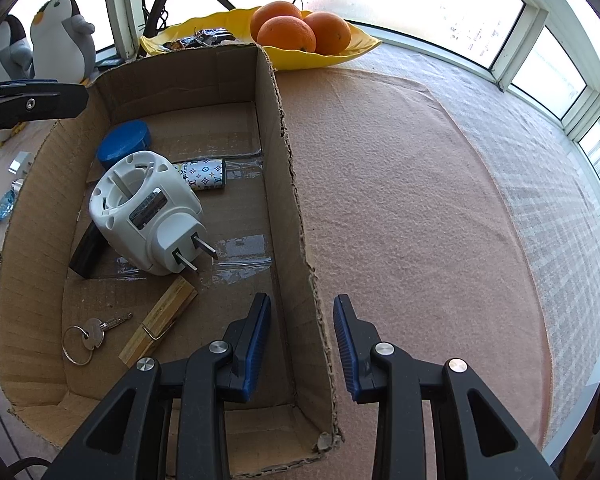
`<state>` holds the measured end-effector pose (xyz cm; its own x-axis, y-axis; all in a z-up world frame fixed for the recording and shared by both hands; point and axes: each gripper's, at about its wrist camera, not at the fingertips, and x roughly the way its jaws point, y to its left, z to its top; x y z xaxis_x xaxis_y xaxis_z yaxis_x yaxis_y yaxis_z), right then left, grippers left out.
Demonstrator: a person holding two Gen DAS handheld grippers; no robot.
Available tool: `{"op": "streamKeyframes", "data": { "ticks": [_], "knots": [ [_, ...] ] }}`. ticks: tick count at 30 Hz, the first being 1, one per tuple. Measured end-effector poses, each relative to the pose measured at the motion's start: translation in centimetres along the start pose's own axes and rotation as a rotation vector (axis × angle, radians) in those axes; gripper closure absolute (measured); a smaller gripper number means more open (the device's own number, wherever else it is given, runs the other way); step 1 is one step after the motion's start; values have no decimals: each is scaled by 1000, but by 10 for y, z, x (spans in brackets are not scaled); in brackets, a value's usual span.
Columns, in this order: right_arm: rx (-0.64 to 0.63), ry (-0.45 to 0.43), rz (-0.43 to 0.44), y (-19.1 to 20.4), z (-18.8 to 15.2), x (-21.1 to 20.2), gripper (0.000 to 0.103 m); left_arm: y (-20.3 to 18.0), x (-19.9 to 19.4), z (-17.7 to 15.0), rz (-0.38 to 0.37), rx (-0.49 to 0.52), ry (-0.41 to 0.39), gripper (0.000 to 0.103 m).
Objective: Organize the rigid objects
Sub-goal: 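Carry the blue lid into the box and open the left gripper, then move the left gripper to the blue-capped bottle and close on it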
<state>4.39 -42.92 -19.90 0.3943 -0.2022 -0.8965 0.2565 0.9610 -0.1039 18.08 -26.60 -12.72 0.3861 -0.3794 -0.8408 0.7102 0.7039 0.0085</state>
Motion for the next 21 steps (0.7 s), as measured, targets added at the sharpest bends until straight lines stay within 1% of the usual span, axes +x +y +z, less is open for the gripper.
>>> {"op": "streamKeyframes", "data": {
  "ticks": [3,6,10,14,19,21],
  "knots": [
    [-2,-2,-4,1,-1,0,74,24,-16,-11,25,-18,-20,34],
    [-5,-2,-7,3,-1,0,74,51,-30,-28,38,-54,-29,34],
    [-8,-2,-10,3,-1,0,74,83,-42,-54,95,-80,-18,34],
    [-14,-1,-17,4,0,-1,74,105,-53,-79,145,-89,-3,34],
    [-22,1,-29,5,0,-1,74,125,-61,-103,178,-105,22,34],
    [-25,2,-33,6,1,-1,74,131,-62,-110,177,-112,31,34]
  ]
}}
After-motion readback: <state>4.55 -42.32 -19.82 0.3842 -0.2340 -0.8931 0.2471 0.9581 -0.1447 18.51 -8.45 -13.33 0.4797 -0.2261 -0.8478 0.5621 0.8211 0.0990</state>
